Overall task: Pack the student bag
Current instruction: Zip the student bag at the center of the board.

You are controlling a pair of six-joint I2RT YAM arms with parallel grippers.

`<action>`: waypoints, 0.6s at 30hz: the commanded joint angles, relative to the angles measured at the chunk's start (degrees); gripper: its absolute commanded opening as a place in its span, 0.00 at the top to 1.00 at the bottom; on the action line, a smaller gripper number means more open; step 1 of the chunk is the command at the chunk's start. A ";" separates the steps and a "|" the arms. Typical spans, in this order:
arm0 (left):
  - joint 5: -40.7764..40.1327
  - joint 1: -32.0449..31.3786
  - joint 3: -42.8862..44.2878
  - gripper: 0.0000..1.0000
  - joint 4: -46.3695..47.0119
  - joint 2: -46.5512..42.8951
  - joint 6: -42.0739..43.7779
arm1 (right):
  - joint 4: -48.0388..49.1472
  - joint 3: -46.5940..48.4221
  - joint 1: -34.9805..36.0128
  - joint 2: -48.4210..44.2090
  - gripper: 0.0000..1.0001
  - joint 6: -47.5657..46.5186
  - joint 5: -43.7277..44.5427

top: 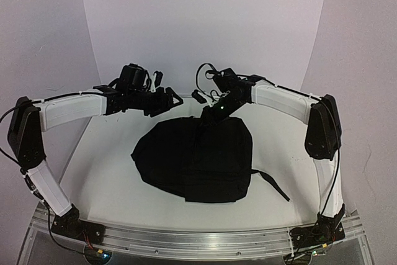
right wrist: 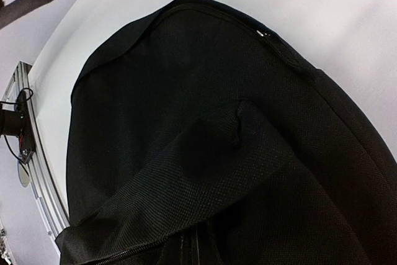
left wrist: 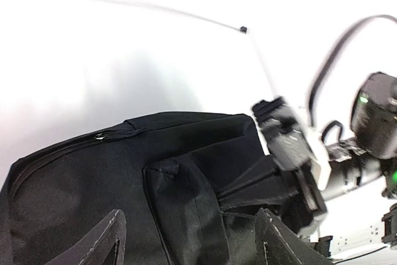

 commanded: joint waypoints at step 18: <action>11.83 -1.07 17.27 0.40 -6.35 21.63 1.50 | -0.75 -4.11 1.49 -4.03 1.00 -1.96 6.44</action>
